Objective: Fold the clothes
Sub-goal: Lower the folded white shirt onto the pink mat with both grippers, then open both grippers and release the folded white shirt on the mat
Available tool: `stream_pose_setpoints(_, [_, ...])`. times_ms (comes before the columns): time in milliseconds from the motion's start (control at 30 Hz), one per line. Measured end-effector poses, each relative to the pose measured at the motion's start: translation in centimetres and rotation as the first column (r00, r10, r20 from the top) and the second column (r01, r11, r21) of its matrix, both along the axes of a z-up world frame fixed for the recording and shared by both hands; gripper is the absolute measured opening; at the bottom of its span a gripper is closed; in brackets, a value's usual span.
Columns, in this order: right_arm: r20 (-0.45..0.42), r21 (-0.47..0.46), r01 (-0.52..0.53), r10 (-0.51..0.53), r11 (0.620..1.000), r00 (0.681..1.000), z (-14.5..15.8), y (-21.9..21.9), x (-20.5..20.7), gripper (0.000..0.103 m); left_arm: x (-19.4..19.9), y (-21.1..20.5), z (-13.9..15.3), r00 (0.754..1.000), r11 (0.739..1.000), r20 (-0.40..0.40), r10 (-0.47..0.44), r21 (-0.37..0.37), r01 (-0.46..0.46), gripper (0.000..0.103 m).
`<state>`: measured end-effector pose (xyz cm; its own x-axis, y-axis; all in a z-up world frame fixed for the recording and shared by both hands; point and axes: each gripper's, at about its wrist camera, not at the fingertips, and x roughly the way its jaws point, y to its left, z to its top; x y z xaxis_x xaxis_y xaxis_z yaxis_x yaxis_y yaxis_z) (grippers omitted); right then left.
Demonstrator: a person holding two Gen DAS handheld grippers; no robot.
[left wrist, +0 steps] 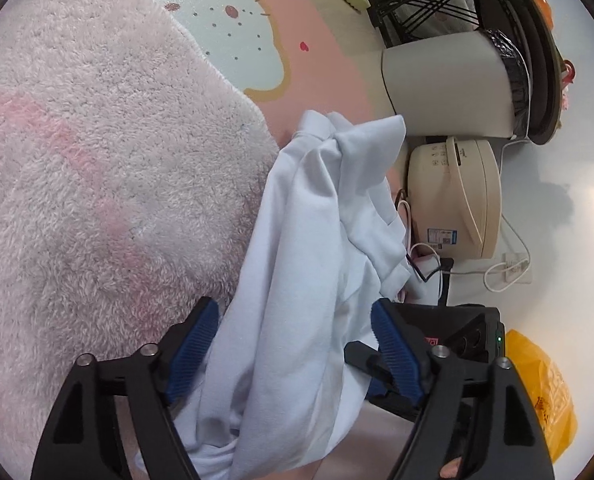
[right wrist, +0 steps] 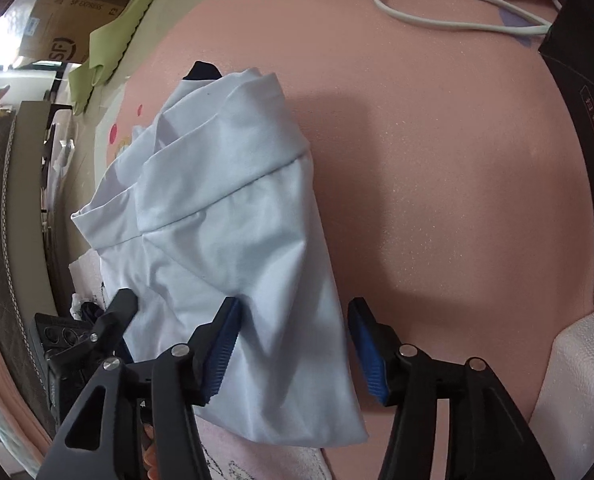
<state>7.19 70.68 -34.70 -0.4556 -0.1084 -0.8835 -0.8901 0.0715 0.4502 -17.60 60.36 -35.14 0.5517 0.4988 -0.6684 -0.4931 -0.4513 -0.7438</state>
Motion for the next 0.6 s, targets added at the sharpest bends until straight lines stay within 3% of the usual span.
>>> stream_pose_setpoints(133, [0.062,0.014,-0.005,0.004,1.000,0.998,0.5,0.0,0.1,0.065,-0.5,-0.1,1.9,0.983,0.999,-0.183,-0.026,-0.046,0.018,0.084])
stream_pose_setpoints(200, [0.100,0.026,-0.004,0.001,1.000,0.995,0.9,0.0,0.2,0.076,-1.0,-0.4,2.8,0.970,0.998,-0.240,-0.026,-0.061,0.012,0.084])
stream_pose_setpoints(367, [0.198,0.080,-0.018,0.002,0.997,0.980,2.4,0.2,0.7,0.077,-1.8,-1.1,4.9,0.931,0.995,-0.365,-0.027,-0.097,-0.009,0.085])
stream_pose_setpoints(600, [0.193,0.127,-0.034,0.009,0.991,0.981,4.4,0.1,0.7,0.078,0.2,-2.3,6.5,0.810,0.974,-0.562,-0.169,-0.222,0.048,0.085])
